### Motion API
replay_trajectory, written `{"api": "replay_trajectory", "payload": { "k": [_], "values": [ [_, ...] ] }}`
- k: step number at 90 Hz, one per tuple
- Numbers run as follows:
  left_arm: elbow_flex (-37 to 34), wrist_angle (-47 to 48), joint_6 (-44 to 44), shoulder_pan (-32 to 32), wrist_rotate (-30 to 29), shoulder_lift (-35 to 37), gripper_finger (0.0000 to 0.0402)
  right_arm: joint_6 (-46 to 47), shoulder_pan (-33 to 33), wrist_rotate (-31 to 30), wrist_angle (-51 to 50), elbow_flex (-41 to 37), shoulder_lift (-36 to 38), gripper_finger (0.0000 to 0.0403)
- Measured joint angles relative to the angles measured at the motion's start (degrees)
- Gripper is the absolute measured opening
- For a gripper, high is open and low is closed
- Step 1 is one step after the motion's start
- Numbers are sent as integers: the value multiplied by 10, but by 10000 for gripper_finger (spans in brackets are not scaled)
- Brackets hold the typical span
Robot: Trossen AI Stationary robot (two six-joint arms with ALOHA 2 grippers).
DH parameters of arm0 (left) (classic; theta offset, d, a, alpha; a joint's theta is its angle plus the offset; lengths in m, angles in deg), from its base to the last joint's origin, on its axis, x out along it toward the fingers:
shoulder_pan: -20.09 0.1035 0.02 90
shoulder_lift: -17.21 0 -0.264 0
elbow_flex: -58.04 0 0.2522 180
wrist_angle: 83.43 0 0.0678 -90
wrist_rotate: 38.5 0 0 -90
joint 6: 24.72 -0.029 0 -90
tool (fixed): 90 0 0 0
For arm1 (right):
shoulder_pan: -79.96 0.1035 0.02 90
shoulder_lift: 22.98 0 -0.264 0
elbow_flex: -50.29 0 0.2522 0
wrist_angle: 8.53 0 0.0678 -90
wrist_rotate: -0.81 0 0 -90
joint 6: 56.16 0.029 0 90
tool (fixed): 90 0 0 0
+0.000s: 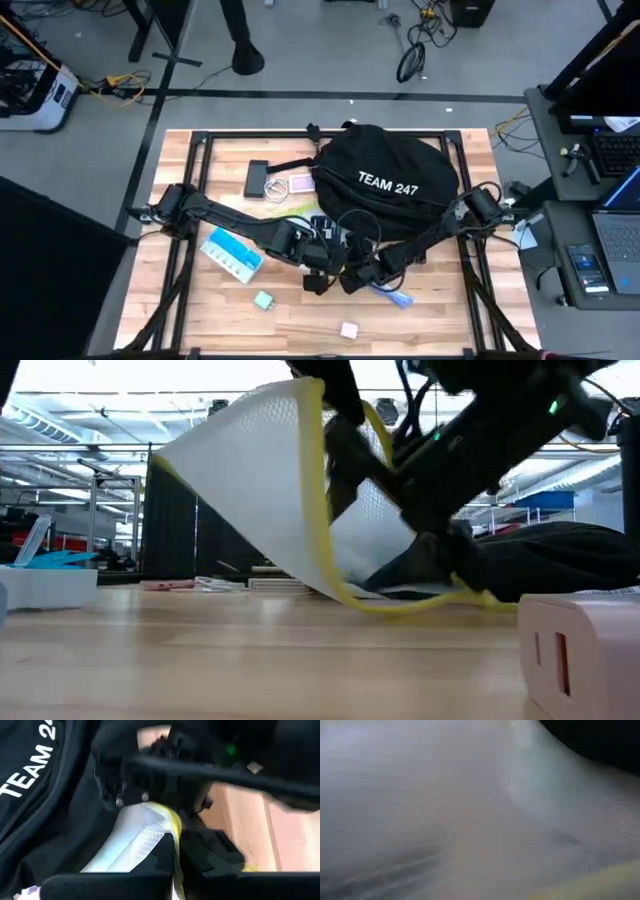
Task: Unpack backpack
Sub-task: Remove the earphones from the green zip bag
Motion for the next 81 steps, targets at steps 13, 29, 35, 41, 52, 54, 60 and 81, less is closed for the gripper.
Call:
{"api": "replay_trajectory", "payload": {
  "k": [13, 29, 35, 41, 52, 54, 60, 81],
  "values": [
    [0, 1, 0, 1, 26, 0, 0, -94, -20, -13, 77, 0, -21, 352],
    [0, 7, -2, -1, 45, 0, 0, -240, -37, -12, 148, 0, -12, 352],
    [0, 11, -1, -2, 51, 0, 0, -280, -39, -9, 166, -1, -9, 352],
    [0, 20, -1, -3, 56, 0, 0, -319, -43, -6, 176, -1, -9, 352],
    [0, 30, -1, -3, 58, 0, 0, -379, -62, 30, 202, -1, -13, 352],
    [0, 37, -1, -3, 58, 0, 0, -388, -66, 36, 204, -1, -15, 352],
    [0, 62, 0, -3, 57, 0, 0, -410, -80, 45, 205, -1, -21, 352],
    [0, 107, -14, -2, 55, 0, 0, -456, -131, 123, 213, 0, -55, 352]
  ]
}}
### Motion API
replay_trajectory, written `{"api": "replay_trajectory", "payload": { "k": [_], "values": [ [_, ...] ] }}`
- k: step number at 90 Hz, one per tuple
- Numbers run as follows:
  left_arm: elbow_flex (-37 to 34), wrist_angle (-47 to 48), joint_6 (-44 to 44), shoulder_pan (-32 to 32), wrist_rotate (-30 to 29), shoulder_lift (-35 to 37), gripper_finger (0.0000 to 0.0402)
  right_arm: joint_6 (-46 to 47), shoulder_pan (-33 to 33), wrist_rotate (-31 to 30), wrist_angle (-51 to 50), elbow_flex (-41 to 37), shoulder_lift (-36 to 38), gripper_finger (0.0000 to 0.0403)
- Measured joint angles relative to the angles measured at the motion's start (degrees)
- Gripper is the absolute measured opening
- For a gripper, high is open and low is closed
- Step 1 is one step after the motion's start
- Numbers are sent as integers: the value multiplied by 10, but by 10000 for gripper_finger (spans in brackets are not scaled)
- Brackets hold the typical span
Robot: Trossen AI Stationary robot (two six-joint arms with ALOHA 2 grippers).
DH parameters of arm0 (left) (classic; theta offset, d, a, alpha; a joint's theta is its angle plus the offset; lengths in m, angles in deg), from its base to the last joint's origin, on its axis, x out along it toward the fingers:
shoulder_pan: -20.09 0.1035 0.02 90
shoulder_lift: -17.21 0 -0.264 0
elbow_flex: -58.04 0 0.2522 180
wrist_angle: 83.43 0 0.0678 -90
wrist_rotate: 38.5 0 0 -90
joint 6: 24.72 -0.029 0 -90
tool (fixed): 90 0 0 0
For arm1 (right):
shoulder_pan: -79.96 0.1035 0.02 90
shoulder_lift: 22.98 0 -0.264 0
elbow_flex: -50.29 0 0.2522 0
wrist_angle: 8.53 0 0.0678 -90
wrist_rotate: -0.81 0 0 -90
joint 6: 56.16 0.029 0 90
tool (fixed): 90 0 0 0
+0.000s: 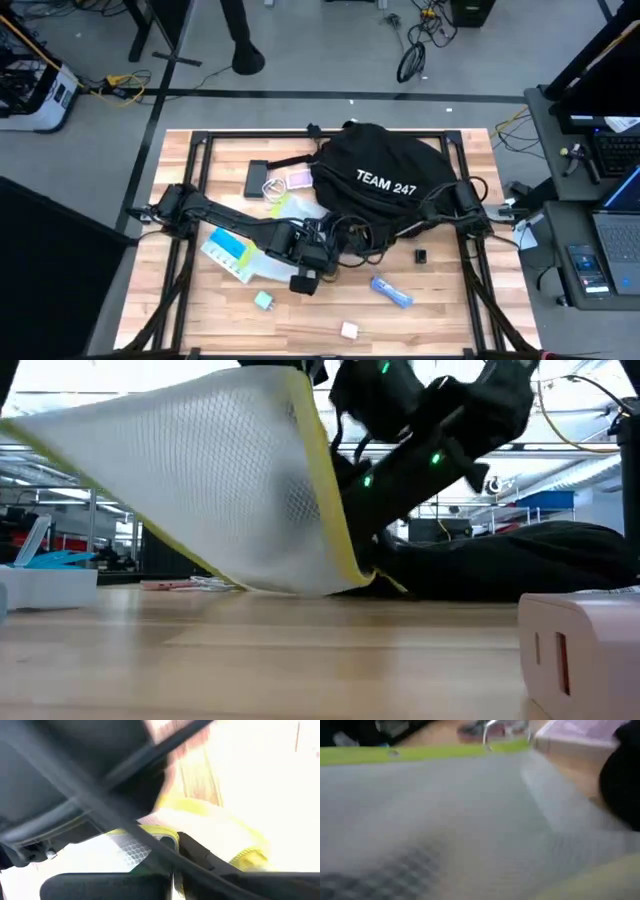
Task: Unpack backpack
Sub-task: Remove the earphones from the green zip bag
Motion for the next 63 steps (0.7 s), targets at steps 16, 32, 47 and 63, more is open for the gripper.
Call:
{"api": "replay_trajectory", "payload": {
  "k": [16, 32, 47, 63],
  "values": [
    [0, 37, -2, 0, 2, 0, 0, -5, -17, 59, 9, 2, -26, 352],
    [-14, 61, -4, -1, 8, 0, 0, -45, -5, 71, -34, 4, -21, 352],
    [-14, 102, -1, -1, 8, 0, 0, -64, 23, 74, -72, 3, -20, 352],
    [-14, 110, 0, 0, 7, 0, 0, -60, 53, 73, -94, 3, -20, 352]
  ]
}}
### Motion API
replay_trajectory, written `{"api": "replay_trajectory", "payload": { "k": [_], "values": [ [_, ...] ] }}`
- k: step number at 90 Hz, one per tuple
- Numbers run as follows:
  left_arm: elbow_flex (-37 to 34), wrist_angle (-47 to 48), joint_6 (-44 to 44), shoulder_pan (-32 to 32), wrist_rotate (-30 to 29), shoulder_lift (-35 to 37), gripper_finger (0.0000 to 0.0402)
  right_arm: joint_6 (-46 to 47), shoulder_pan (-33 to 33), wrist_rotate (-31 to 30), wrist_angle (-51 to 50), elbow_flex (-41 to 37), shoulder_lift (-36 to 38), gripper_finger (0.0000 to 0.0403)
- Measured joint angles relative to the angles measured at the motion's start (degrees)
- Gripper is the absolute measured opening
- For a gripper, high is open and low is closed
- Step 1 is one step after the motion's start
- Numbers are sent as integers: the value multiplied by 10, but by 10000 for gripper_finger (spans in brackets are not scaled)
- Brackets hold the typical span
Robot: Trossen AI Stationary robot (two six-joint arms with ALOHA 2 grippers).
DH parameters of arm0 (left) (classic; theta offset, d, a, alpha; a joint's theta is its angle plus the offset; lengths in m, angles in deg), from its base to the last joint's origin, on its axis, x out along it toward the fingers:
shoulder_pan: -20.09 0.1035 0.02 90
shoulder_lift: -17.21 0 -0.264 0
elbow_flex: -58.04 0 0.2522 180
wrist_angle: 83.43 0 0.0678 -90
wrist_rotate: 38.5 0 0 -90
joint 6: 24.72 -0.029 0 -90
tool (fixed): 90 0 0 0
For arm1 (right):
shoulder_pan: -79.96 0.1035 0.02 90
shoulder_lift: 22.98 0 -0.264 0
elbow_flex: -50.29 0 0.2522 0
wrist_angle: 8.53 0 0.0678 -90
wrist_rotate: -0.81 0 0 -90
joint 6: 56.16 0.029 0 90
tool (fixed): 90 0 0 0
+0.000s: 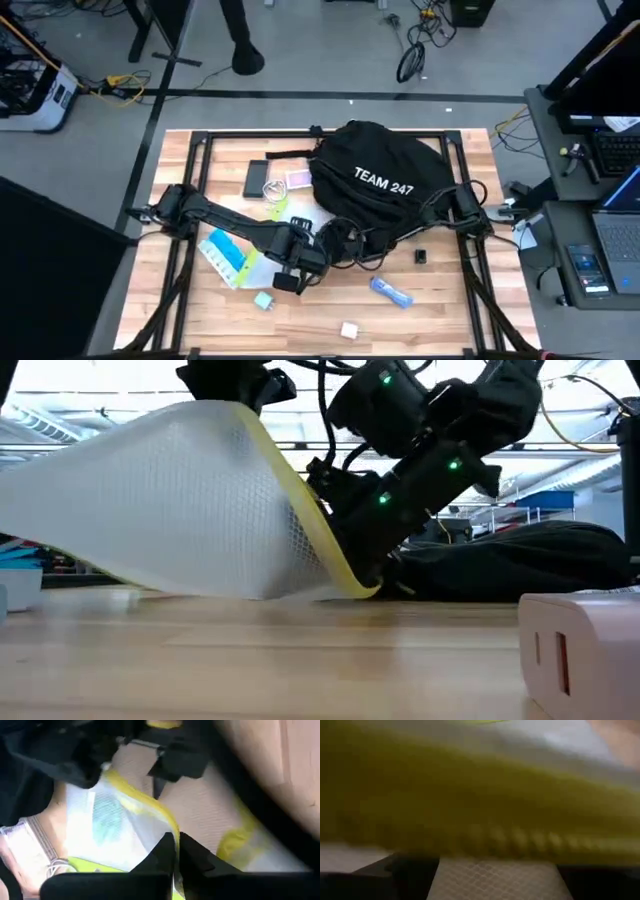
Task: Unpack backpack
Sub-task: Remove the earphones from the green zip bag
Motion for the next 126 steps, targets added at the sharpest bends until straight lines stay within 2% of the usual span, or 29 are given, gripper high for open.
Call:
{"api": "replay_trajectory", "payload": {
  "k": [25, 38, 50, 58, 66, 73, 82, 94, 103, 114, 126],
  "values": [
    [15, -33, 0, 1, 1, 0, 0, 29, 24, 3, 2, -1, 0, 352],
    [14, -53, -2, 10, 54, 0, 4, 29, 28, 4, -3, 4, 0, 352],
    [14, -48, -8, 26, 95, 0, 42, 23, 28, 9, -7, 13, -1, 352],
    [31, -6, -15, 34, 99, -1, 79, 21, 28, 13, -8, 17, -2, 352],
    [62, 49, -9, 38, 79, -1, 111, 21, 28, 10, -8, 18, -2, 352],
    [92, 96, 18, 38, 29, -1, 129, 20, 28, 8, -8, 18, -2, 352],
    [136, 131, 34, 35, -27, -1, 133, 18, 28, 7, -9, 18, -2, 352],
    [168, 140, 30, 33, -37, 6, 134, 13, 28, 7, -10, 18, -2, 352],
    [150, 154, 23, 39, -37, 13, 134, 5, 31, 3, -10, 18, -3, 352],
    [95, 145, -3, 58, -34, 14, 134, -8, 35, -3, -10, 18, -3, 352],
    [-24, 34, -35, 77, 39, 14, 134, -19, 36, 0, -16, 18, 2, 352]
  ]
}}
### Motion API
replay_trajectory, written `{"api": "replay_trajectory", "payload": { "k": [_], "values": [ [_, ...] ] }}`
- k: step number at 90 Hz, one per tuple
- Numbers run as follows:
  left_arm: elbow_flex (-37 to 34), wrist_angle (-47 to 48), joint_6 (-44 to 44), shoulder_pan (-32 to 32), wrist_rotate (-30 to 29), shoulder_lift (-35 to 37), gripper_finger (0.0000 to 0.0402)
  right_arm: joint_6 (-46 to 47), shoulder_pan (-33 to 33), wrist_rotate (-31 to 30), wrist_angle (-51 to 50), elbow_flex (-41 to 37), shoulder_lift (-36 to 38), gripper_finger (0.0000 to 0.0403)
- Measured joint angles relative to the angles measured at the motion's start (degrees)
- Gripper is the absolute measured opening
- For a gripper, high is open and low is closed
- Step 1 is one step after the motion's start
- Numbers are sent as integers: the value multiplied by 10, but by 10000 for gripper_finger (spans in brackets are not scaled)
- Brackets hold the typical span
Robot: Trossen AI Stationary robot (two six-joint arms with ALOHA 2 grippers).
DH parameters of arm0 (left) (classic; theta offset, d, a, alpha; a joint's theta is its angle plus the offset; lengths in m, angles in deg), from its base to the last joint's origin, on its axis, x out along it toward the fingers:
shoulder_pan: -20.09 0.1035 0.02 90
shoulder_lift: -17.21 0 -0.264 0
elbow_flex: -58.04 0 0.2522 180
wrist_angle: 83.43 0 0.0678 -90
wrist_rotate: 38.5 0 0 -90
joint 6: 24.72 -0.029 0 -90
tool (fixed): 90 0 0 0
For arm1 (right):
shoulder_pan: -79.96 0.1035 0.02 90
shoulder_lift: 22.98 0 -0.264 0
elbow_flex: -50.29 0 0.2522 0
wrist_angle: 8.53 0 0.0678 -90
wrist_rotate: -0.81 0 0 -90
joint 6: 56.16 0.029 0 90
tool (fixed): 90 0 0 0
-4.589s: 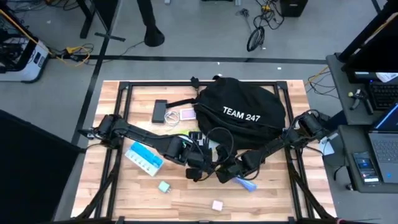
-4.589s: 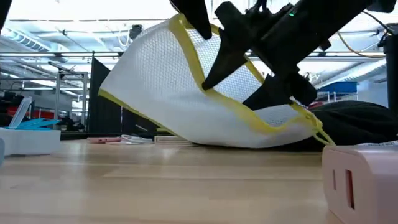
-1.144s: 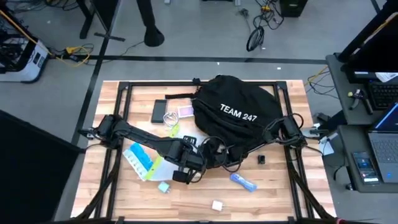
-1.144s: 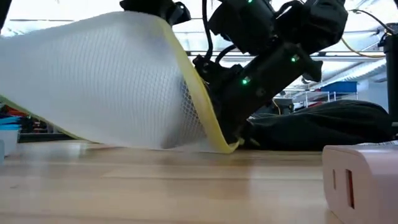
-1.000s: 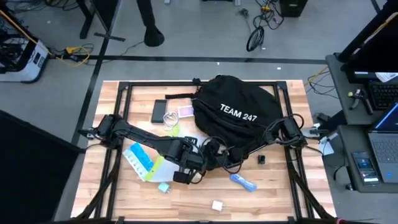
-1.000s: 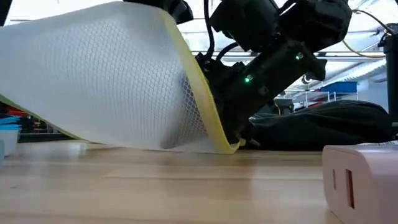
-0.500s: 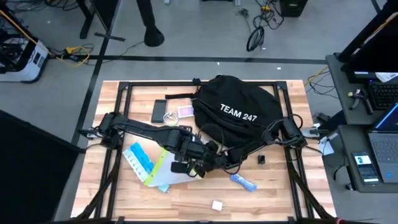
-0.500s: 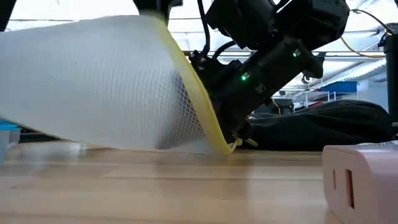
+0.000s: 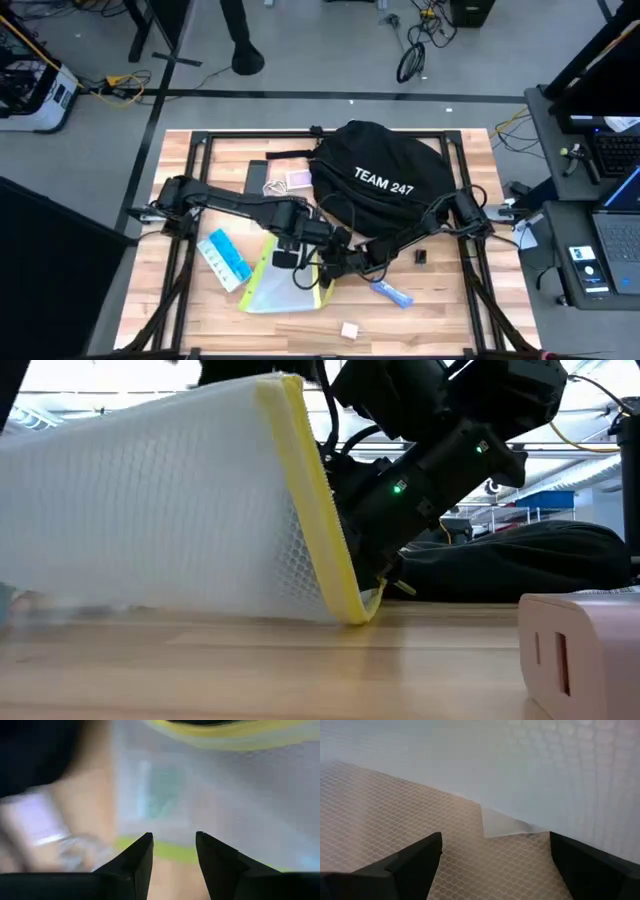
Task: Unpack backpack
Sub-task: Remove the earphones from the green zip bag
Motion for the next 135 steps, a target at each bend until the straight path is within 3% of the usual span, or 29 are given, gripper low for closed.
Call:
{"api": "replay_trajectory", "payload": {
  "k": [18, 52, 80, 109, 124, 135],
  "values": [
    [-175, -146, -30, 14, 18, 8, 134, -11, 1, 6, -32, -1, 22, 352],
    [-324, -399, -114, 42, 59, 15, 134, -10, 6, 1, -35, 4, 31, 352],
    [-333, -447, -168, 43, 99, 12, 134, -104, -14, -6, -27, 52, 35, 352],
    [-338, -415, -180, 48, 101, 41, 134, -112, -49, 77, 22, 57, -10, 352],
    [-340, -379, -158, 52, 97, 43, 134, -87, -46, 105, -17, 60, -15, 352],
    [-379, -403, -137, 54, 102, 49, 134, -71, -38, 122, -101, 58, -14, 352]
  ]
}}
